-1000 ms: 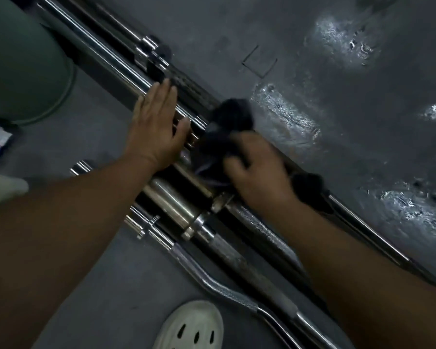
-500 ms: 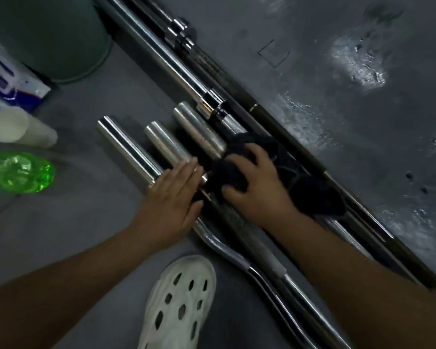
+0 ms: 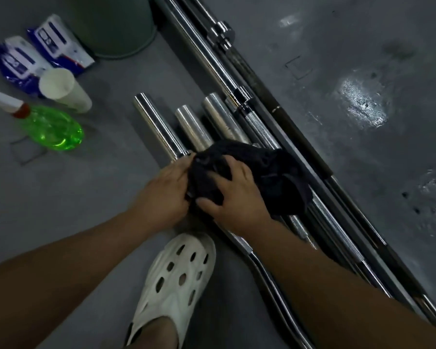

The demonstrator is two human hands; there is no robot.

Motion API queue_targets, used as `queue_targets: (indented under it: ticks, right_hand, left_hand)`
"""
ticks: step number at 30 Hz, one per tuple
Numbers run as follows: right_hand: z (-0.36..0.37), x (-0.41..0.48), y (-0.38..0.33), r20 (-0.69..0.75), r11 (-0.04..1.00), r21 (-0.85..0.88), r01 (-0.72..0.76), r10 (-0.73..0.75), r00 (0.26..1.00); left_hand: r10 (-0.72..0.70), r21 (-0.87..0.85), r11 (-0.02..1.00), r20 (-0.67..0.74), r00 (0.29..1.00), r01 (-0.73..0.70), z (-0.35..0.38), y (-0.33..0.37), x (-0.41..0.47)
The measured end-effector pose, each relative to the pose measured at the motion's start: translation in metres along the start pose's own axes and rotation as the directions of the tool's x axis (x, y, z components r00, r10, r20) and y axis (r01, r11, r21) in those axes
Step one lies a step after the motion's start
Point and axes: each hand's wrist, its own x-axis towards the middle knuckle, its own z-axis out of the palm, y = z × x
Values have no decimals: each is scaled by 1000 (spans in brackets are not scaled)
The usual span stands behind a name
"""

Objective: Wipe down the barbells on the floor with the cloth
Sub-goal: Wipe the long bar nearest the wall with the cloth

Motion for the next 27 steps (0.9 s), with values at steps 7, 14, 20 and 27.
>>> queue_targets:
  ticks: [7,14,20,27]
  right_hand:
    - [-28,-96,64,159,983,-184,18,12,987]
    - [-73,12,40,-335,914,359,-190,316,887]
    - [-5,35,-4,-269,976,-26,-215,201,942]
    - [-69,80,1,-404,972,231,-52,145,903]
  left_hand:
    - [52,106,993,50,997,-57,0,-6,-19]
    - [49,224,974,-10,999,-45,-1,16,19]
    - [-181,60,980,-106,978,188,-18,-17,29]
    - [-136,-83,988,-98,986,129,-9,-33,20]
